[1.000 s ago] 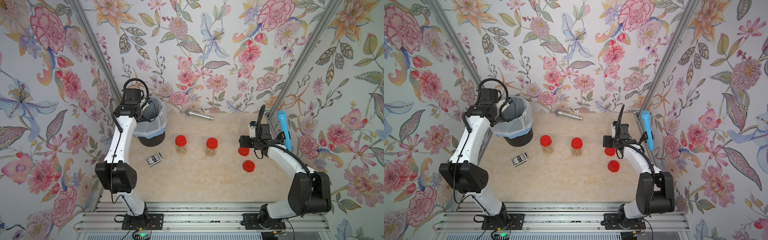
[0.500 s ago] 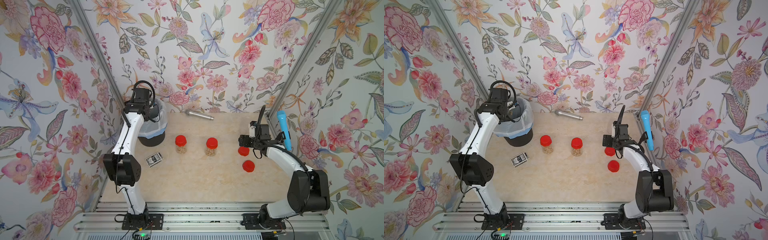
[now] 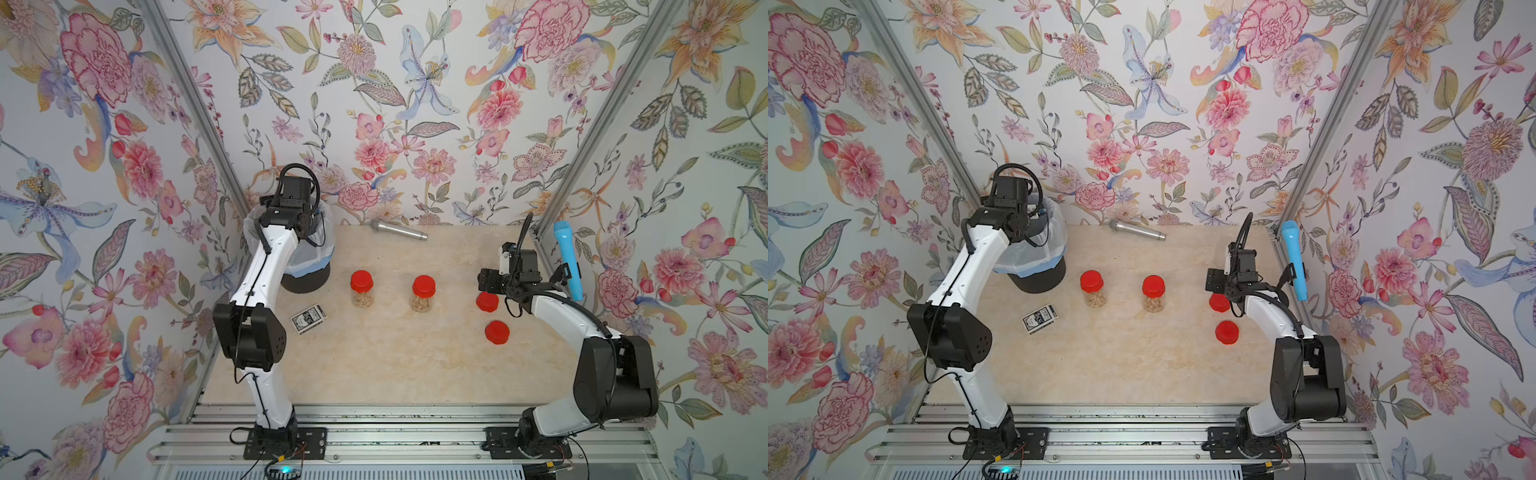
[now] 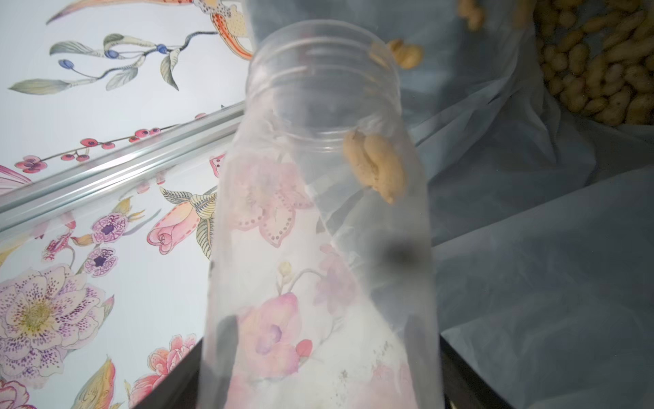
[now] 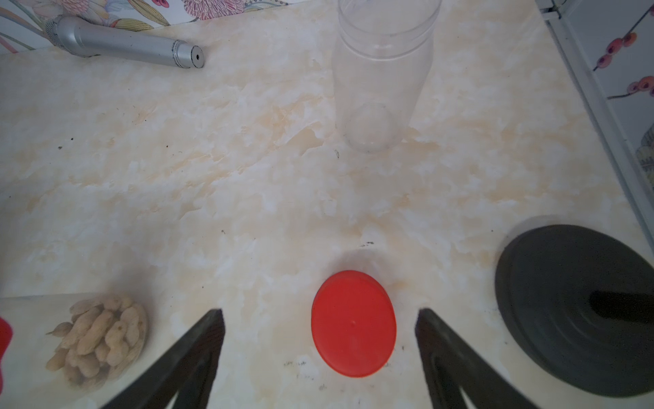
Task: Empty moldy peanuts from jars
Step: Pour the moldy peanuts from the jar into the trash bin.
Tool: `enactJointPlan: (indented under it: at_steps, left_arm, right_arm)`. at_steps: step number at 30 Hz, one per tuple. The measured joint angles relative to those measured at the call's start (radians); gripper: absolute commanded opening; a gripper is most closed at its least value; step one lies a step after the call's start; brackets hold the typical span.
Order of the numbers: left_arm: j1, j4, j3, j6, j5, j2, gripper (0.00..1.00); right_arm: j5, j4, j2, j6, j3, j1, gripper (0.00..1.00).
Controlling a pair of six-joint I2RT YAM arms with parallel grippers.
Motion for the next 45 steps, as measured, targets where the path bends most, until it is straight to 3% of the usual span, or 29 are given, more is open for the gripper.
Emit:
enactJointPlan:
  at_steps: [30, 41, 45]
  left_arm:
    - [-0.045, 0.012, -0.039, 0.039, -0.013, -0.045, 0.16]
    - [-0.043, -0.015, -0.009, -0.035, 0.090, -0.047, 0.15]
    - [-0.023, -0.061, 0.036, -0.111, 0.195, -0.047, 0.15]
  right_arm:
    - [0.002, 0.033, 0.002, 0.016, -0.017, -0.013, 0.88]
    - [-0.009, 0.037, 0.004, 0.016, -0.018, -0.013, 0.88]
    - [-0.013, 0.037, 0.005, 0.016, -0.018, -0.013, 0.88]
